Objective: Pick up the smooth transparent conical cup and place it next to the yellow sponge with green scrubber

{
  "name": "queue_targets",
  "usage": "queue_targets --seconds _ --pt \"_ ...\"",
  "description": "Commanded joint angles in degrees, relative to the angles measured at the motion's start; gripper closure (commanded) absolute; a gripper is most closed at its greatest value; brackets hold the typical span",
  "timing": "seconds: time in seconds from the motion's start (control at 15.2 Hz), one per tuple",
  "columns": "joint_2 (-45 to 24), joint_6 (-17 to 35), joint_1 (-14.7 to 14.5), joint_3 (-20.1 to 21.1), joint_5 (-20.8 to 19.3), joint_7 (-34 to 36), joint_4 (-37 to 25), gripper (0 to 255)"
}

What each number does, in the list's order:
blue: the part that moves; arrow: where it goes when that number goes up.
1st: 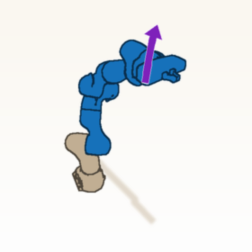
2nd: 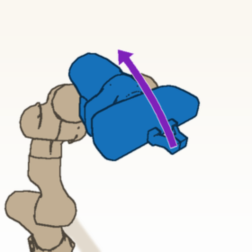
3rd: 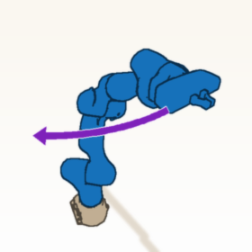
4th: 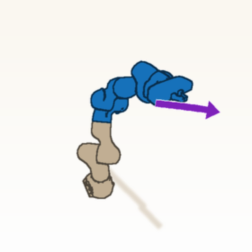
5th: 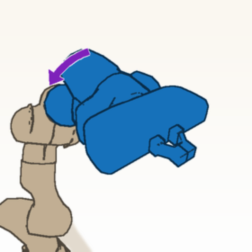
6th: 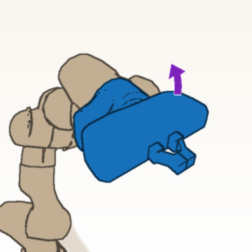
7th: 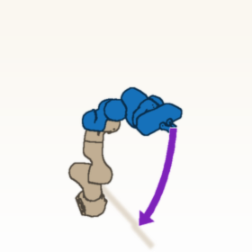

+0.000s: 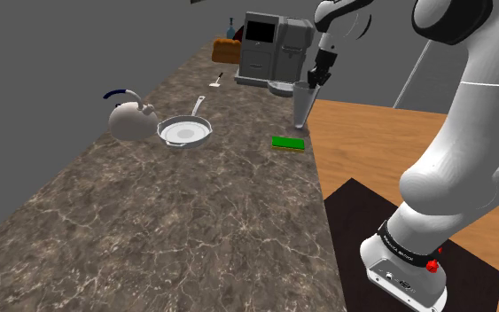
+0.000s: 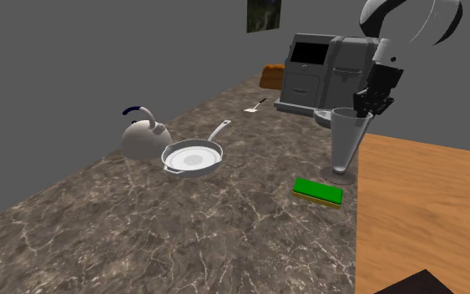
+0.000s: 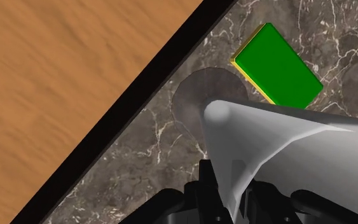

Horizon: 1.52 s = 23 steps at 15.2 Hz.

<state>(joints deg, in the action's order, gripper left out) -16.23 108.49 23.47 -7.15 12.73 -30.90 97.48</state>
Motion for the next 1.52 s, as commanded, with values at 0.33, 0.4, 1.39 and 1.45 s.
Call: queue_targets --seconds 0.33,0.4,1.39,1.45 --pt "-0.5 1.1 -0.1 0.1 0.1 -0.1 0.5 255" --pt "-0.5 1.1 -0.1 0.1 0.1 -0.1 0.5 255" --pt "0.3 -5.9 0.6 -0.4 -0.4 0.4 -5.7 0" --pt "0.3 -5.9 0.6 -0.4 -0.4 0.4 -5.7 0"
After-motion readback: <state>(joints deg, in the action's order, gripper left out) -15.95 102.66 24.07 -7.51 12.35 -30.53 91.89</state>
